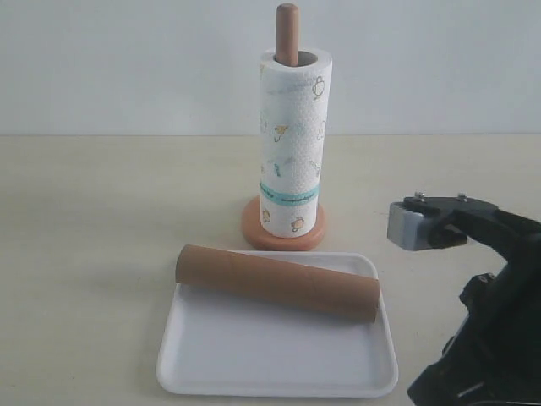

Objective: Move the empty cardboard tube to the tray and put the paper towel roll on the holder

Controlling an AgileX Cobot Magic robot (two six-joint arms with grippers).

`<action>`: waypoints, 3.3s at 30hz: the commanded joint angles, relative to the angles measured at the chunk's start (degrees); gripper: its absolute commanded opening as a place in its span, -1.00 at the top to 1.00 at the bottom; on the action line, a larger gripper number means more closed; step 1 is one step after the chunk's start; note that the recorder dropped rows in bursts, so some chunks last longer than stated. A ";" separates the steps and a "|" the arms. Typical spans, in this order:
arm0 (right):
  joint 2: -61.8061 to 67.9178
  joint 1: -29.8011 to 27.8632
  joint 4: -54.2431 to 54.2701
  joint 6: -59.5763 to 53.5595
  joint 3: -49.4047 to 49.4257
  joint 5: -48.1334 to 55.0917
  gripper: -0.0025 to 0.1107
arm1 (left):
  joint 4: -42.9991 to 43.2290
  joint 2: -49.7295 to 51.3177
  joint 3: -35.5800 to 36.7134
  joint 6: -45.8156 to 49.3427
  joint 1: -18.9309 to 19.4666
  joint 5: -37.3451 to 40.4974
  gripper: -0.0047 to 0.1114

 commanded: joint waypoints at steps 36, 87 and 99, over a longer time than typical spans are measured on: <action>-34.08 0.62 5.22 -8.61 46.72 -74.54 0.86 | -0.42 -0.21 0.22 -0.34 0.07 -0.12 0.85; -67.53 -39.56 -23.36 14.34 46.72 -47.20 0.86 | -0.42 -0.21 0.22 -0.36 0.07 -0.27 0.85; -67.53 -39.56 -23.35 14.44 46.72 -47.53 0.86 | -0.42 -0.21 0.22 -0.36 0.07 -0.27 0.85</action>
